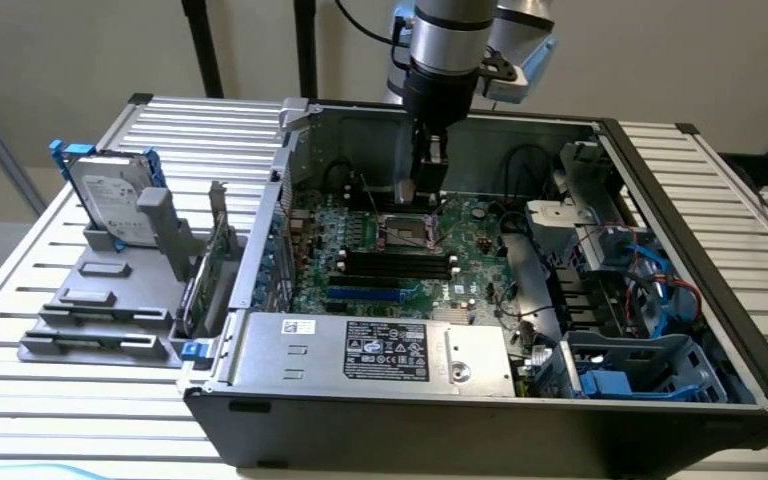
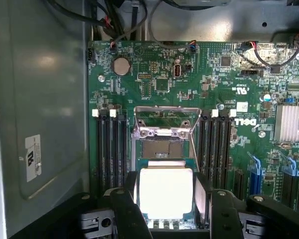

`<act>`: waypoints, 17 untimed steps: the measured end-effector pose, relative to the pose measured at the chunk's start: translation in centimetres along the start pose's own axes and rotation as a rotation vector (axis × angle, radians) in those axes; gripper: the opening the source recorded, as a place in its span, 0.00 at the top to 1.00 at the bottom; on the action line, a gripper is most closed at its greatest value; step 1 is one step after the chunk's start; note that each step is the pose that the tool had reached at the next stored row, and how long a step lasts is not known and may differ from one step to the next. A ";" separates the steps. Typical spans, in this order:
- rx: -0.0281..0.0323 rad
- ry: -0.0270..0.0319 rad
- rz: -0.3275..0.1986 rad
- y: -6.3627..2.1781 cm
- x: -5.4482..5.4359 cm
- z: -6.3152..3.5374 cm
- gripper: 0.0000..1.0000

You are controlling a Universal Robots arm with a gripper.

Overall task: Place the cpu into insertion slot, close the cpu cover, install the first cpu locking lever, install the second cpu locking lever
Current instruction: 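Place the cpu into insertion slot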

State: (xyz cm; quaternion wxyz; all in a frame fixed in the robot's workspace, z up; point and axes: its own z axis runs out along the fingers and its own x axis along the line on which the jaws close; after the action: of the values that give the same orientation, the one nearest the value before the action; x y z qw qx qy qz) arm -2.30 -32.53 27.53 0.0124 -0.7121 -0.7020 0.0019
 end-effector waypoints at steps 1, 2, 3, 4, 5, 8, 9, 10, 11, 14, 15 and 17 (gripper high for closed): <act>0.0001 -0.0002 0.000 0.01 -0.1 0.17 0.46; 0.0001 -0.0002 0.000 0.01 -0.2 0.35 0.46; 0.0001 -0.0002 0.000 0.01 -0.3 0.53 0.46; 0.0001 -0.0001 -0.001 0.01 -0.3 0.71 0.46; 0.0000 -0.0001 -0.001 0.01 -0.3 0.89 0.46; 0.0002 -0.0004 -0.005 0.03 -0.3 1.45 0.46; 0.0001 -0.0003 -0.006 0.04 -0.3 1.63 0.46; 0.0002 -0.0003 -0.007 0.04 -0.3 1.81 0.46; 0.0002 -0.0004 -0.008 0.04 -0.3 1.99 0.46; 0.0002 -0.0004 -0.009 0.06 -0.3 2.53 0.46; 0.0002 -0.0004 -0.009 0.06 -0.3 2.71 0.46; 0.0002 -0.0005 -0.009 0.05 -0.3 3.07 0.46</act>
State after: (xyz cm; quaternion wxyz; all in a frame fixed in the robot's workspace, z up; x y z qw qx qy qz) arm -2.31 -32.81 24.45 0.0123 -0.7088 -0.7053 0.0021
